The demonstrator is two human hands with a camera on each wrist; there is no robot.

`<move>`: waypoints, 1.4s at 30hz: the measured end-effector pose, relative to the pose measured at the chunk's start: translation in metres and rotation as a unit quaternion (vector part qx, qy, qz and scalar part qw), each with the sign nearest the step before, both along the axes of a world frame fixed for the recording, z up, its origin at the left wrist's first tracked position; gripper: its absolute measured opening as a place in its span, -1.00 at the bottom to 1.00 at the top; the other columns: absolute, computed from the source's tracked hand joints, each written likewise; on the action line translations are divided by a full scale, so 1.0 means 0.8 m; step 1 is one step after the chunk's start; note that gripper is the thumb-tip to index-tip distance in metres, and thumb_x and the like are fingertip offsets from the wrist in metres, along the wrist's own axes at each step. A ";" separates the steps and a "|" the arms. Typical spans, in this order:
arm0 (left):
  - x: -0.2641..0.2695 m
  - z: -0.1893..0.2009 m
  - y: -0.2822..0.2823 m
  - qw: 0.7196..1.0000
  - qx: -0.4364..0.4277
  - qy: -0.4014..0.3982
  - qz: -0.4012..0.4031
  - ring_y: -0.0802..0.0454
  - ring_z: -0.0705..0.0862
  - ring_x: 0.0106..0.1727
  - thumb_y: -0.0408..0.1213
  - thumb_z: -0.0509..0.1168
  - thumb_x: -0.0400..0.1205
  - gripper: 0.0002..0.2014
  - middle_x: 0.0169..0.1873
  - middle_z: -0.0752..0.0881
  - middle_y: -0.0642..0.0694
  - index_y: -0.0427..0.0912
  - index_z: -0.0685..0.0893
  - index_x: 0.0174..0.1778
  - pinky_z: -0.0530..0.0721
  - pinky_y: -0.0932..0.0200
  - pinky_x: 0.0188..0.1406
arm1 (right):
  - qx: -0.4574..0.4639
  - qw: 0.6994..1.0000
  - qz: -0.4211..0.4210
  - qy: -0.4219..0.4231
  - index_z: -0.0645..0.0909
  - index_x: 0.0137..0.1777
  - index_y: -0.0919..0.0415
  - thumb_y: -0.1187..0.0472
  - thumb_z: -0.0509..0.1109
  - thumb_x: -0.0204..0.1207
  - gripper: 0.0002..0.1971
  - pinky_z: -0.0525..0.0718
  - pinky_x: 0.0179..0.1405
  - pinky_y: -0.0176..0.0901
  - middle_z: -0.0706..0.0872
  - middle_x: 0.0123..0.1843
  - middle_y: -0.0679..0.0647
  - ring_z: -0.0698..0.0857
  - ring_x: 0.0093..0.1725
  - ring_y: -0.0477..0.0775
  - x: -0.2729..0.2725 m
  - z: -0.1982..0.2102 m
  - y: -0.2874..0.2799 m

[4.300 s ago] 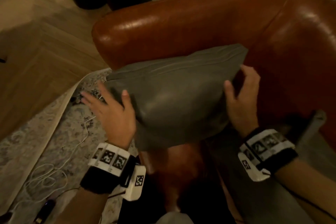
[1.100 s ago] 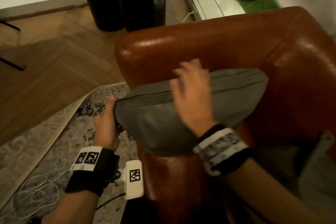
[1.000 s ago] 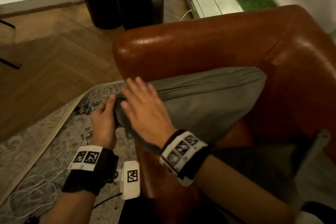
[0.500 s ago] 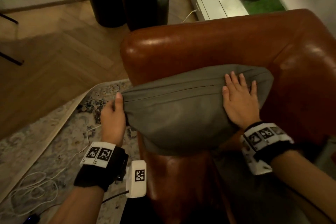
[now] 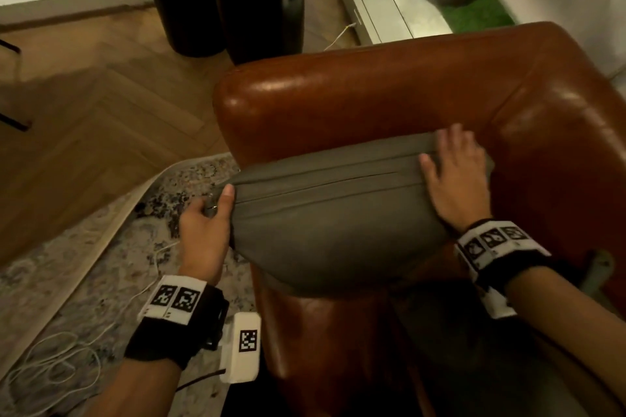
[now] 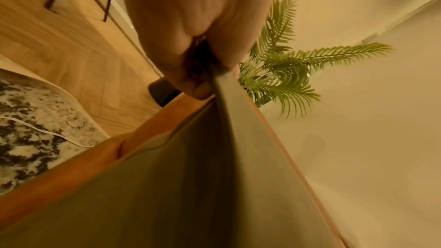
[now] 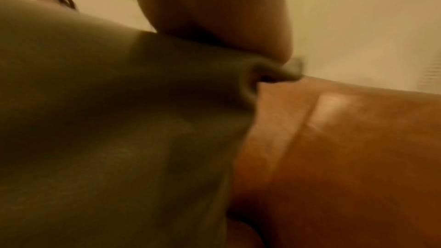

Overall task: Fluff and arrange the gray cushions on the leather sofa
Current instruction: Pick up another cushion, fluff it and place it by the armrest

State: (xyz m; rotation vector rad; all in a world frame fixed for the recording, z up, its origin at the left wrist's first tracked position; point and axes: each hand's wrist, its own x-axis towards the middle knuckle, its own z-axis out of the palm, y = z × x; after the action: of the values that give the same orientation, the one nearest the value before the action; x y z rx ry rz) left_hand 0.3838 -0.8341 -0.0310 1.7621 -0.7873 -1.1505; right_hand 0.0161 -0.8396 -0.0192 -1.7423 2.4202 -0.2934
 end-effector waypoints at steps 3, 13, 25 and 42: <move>-0.004 0.002 0.003 0.999 0.025 0.029 0.035 -0.15 0.69 0.23 0.16 0.32 0.60 -0.38 0.23 0.70 -0.17 -0.25 0.55 0.41 0.65 -0.15 0.32 | -0.055 0.959 -0.238 -0.143 0.30 0.58 0.28 -0.33 0.19 0.58 -0.21 0.19 0.55 0.20 0.33 0.58 0.36 0.24 0.59 0.43 -0.029 0.014 0.006; 0.029 0.064 0.012 1.000 -0.021 -0.008 0.018 -0.07 0.68 -0.15 -0.05 0.32 0.68 -0.68 -0.19 0.67 -0.19 -0.29 0.61 -0.12 0.68 0.16 -0.40 | -0.124 0.919 -0.185 -0.324 0.61 -0.32 0.09 -0.13 0.55 0.40 -0.68 0.67 -0.20 0.07 0.72 -0.25 0.11 0.69 -0.22 0.08 -0.055 0.062 0.014; 0.035 0.063 0.004 0.999 -0.019 0.046 0.023 0.05 0.74 -0.10 -0.07 0.30 0.70 -0.76 -0.08 0.73 -0.13 -0.20 0.63 -0.06 0.69 0.12 -0.17 | -0.141 0.906 -0.131 -0.376 0.73 -0.14 0.12 -0.04 0.36 0.62 -0.73 0.58 -0.26 -0.53 0.74 -0.22 -0.05 0.66 -0.33 -0.41 -0.050 0.099 0.037; 0.025 0.043 0.020 0.982 0.072 0.032 -0.174 -0.14 0.72 0.25 -0.17 0.40 0.61 -0.55 0.28 0.73 -0.10 -0.10 0.56 0.43 0.76 -0.16 0.11 | -0.087 0.822 -0.247 -0.507 0.71 0.13 0.36 0.04 0.53 0.44 -0.59 0.74 -0.07 -0.14 0.80 0.00 0.18 0.80 -0.01 0.09 -0.044 0.074 0.049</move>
State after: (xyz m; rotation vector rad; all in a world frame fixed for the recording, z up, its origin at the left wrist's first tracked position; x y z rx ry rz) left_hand 0.4042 -0.8180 0.0034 1.7376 -1.0227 -1.5208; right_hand -0.0188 -0.8001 0.0397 -0.5957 1.9279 -1.1716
